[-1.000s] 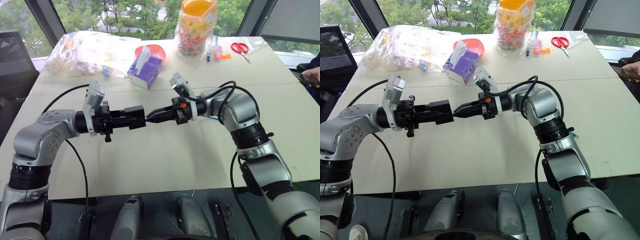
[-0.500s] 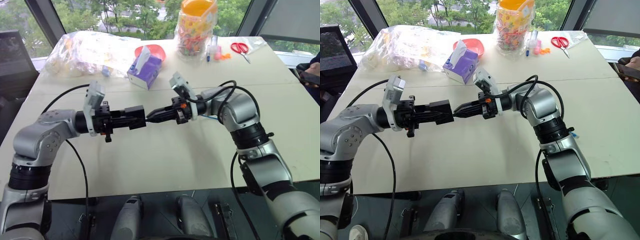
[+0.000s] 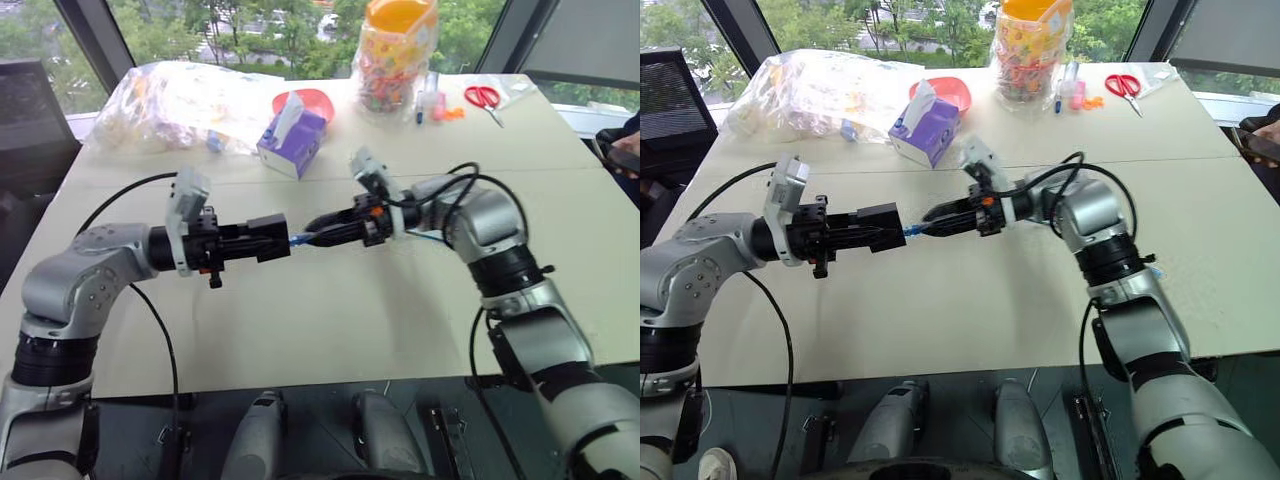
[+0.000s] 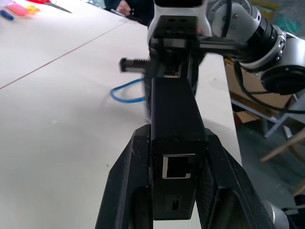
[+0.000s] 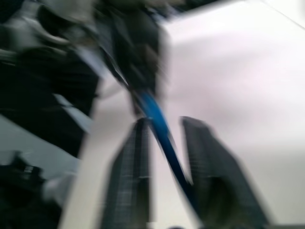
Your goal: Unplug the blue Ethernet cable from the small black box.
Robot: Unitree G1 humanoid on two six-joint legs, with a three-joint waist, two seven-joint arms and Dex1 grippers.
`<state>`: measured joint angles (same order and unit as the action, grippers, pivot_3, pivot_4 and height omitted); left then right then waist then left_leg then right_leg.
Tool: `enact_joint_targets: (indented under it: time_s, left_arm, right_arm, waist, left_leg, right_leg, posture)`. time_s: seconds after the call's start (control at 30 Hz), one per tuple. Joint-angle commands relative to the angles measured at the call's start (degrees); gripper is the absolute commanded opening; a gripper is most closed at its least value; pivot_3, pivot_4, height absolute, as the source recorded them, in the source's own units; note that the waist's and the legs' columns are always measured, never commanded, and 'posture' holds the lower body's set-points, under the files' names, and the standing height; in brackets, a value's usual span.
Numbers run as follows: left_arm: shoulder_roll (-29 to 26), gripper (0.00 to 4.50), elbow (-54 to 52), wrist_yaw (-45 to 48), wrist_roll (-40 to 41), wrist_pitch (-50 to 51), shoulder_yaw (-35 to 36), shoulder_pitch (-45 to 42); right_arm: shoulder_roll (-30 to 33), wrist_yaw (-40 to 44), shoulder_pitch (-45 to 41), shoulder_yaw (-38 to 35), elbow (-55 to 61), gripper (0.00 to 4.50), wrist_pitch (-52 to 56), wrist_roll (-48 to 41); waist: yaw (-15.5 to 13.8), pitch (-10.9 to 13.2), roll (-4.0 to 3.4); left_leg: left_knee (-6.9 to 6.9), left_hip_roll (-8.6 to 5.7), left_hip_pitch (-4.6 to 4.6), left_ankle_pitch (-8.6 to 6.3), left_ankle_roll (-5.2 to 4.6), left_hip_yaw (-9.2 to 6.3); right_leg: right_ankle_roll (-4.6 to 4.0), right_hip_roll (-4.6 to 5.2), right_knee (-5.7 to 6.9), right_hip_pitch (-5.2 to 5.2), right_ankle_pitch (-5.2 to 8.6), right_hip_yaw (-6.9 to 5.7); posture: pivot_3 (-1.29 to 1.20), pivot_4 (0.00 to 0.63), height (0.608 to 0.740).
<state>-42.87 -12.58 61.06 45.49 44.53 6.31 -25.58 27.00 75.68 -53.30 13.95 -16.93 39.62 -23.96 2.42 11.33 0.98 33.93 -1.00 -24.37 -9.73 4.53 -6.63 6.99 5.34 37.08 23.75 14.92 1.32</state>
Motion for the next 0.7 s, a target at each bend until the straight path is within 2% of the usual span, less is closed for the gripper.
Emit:
enact_joint_targets:
  time_s: [0.03, 0.4, 0.7]
  left_arm:
    - [0.0, 0.51, -1.63, 0.53, 1.08, -0.63, 1.0, -1.17]
    - [0.65, 0.51, -1.3, 0.65, 0.64, -0.94, 0.16, -1.77]
    - [1.03, 0.51, -1.43, 0.29, 0.35, -1.37, -0.18, -1.88]
  right_arm:
    - [-1.19, -0.64, -0.01, -1.06, 3.89, 2.66, 1.96, -1.72]
    - [-3.17, -1.53, 0.01, -1.22, 9.11, 2.66, 7.8, -5.05]
    - [-4.02, -1.9, -0.45, -0.43, 9.15, 2.66, 7.93, -5.0]
  waist:
    - [0.26, 0.0, 0.0]
    - [0.11, 0.0, -0.01]
    - [0.13, 0.0, -0.01]
  left_leg:
    - [0.0, 0.0, 0.0, 0.0, 0.0, -0.01]
    - [0.0, 0.01, 0.0, 0.0, 0.0, 0.0]
    - [0.0, 0.01, 0.0, 0.0, 0.0, 0.0]
  right_leg:
    - [0.0, 0.0, 0.01, 0.0, 0.0, -0.01]
    - [0.01, -0.01, 0.06, 0.03, -0.01, 0.0]
    - [0.01, -0.01, 0.06, 0.03, -0.01, 0.0]
  posture:
    - [0.0, 0.15, 0.726]
    - [0.0, 0.15, 0.726]
    - [0.0, 0.15, 0.726]
